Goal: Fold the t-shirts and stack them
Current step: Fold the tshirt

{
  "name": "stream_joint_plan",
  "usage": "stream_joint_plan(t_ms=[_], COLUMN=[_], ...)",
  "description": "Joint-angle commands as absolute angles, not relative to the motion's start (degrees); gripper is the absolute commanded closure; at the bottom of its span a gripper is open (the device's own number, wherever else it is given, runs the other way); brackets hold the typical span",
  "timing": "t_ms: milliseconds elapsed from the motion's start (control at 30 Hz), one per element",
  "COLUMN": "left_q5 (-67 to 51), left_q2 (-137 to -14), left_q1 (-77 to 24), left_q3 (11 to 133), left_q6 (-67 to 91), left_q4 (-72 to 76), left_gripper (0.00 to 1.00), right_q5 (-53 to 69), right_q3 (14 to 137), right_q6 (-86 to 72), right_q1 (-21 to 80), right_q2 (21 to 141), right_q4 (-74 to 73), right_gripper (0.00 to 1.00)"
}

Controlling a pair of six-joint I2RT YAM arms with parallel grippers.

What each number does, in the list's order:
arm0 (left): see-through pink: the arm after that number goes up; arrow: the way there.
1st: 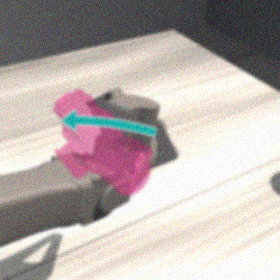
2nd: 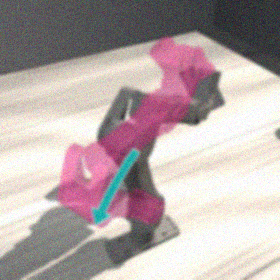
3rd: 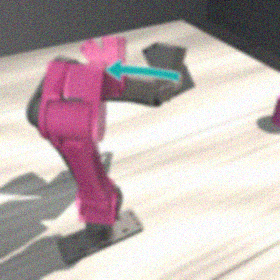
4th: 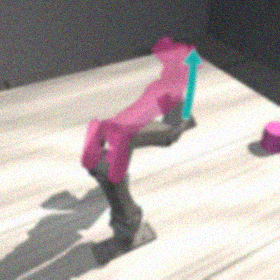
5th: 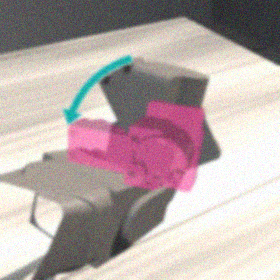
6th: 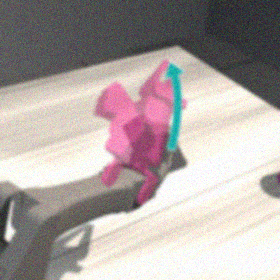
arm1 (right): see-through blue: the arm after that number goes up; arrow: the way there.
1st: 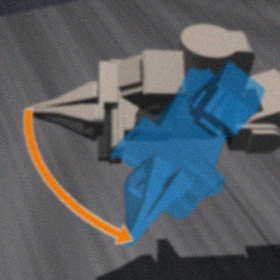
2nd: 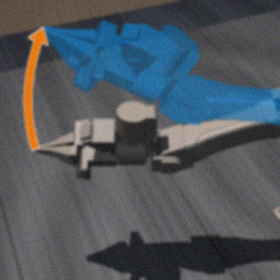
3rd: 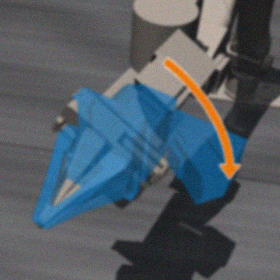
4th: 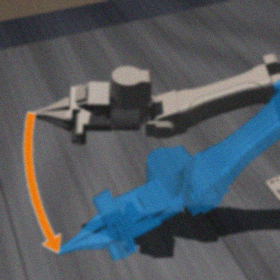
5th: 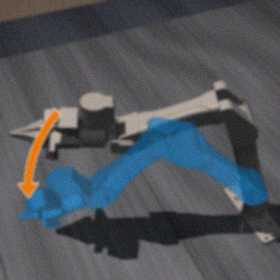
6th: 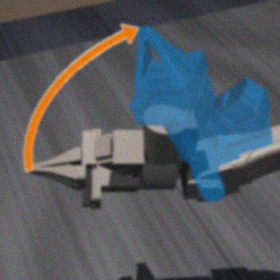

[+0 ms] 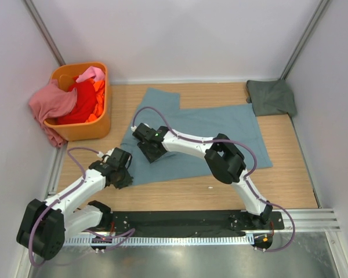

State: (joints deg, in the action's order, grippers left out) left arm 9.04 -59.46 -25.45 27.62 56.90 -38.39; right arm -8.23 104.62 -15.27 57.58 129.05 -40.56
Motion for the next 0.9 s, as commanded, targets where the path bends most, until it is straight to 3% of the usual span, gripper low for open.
stream_joint_plan(t_ms=[0,133,267,467,867], left_q5=[10.99,11.07,11.16,11.34,11.43], left_q2=[-58.71,-58.62,-58.54,-58.71,-58.71], left_q1=[-25.66,-25.66,-25.66,-25.66,-25.66], left_q3=[27.25,27.25,27.25,27.33,27.42], left_q6=[57.83,57.83,57.83,57.92,57.92], left_q4=[-38.41,-38.41,-38.41,-38.41,-38.76], left_gripper=[0.80,0.80,0.81,0.81,0.82], right_q5=[-10.37,-9.76,-9.76,-10.37,-15.29], right_q3=[106.61,106.88,106.52,106.44,111.97], right_q6=[-14.77,-14.77,-14.77,-14.24,-10.20], right_q1=[57.74,57.75,58.09,58.01,55.64], right_q2=[128.58,129.46,129.73,129.64,126.83], right_q4=[-40.25,-40.69,-40.60,-40.69,-44.12], right_gripper=[0.54,0.57,0.70,0.98,0.99])
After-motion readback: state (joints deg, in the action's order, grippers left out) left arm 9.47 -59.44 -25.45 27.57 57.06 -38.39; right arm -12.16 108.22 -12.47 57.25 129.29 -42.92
